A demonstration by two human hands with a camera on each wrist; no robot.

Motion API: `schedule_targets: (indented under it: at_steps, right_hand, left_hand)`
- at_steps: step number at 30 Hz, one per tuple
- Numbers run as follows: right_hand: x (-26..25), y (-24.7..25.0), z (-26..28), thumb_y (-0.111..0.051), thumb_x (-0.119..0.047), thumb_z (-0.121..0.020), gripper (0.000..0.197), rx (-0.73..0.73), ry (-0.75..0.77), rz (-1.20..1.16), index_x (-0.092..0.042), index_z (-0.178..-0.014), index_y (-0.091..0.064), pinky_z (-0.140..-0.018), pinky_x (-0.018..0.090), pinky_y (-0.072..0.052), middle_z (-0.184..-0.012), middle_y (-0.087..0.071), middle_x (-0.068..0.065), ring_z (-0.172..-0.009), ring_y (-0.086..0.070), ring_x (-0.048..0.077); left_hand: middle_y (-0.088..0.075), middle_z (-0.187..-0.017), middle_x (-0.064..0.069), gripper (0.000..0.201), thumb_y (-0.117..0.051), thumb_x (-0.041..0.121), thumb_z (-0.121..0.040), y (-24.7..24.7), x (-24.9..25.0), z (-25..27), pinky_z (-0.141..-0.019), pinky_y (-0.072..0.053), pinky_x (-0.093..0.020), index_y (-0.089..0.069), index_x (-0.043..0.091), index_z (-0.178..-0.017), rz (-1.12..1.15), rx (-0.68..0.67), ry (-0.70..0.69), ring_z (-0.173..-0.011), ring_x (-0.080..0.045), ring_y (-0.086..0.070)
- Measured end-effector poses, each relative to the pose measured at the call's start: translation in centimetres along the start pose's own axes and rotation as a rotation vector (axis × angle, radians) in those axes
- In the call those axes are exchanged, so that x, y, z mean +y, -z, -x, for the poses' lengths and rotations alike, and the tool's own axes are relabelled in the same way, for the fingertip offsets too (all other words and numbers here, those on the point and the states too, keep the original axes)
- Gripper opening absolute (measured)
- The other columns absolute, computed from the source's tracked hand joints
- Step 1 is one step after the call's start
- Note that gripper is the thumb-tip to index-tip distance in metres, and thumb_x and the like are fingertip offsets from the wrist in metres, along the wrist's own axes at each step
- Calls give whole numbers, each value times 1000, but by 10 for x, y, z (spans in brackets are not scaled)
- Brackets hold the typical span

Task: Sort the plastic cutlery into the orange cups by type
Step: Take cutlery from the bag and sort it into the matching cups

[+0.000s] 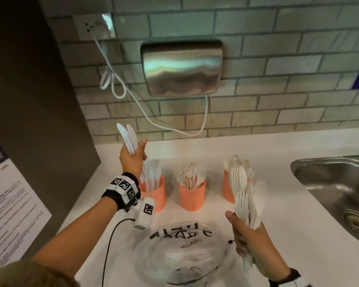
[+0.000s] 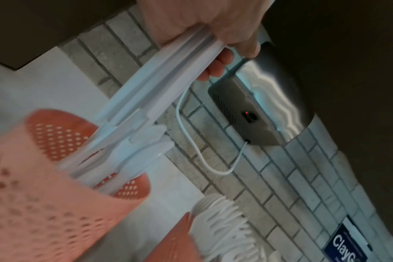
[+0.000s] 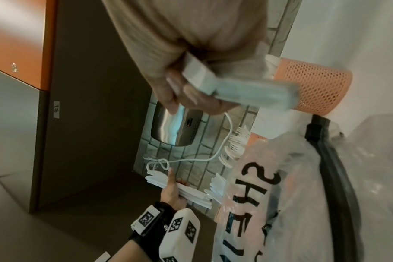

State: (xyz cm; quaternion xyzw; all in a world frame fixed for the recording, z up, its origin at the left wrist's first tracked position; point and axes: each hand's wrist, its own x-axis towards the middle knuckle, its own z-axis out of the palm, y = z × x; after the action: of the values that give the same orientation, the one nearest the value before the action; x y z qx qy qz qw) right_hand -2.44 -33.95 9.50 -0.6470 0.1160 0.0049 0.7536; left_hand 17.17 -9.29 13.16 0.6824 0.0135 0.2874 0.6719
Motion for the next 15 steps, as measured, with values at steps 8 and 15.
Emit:
schedule_targets:
  at_steps: [8, 15]
  right_hand:
    - [3, -3, -2, -63, -22, -84, 27, -10, -7, 80, -11, -70, -42, -35, 18, -25, -40, -28, -2, -32, -21, 13]
    - [1, -14, -8, -63, -21, -84, 30, -28, 6, 124, -10, -66, -41, -35, 19, -25, -40, -28, -2, -31, -23, 14]
  left_hand:
    - [-57, -65, -7, 19, -70, 19, -81, -1, -46, 4, -63, -47, -27, -54, 7, -82, -78, -145, 141, -58, -17, -55]
    - [-57, -69, 2, 41, -68, -2, -76, 7, -57, 9, -74, -41, -10, -51, 24, -103, -224, -240, -69, -66, 0, -53]
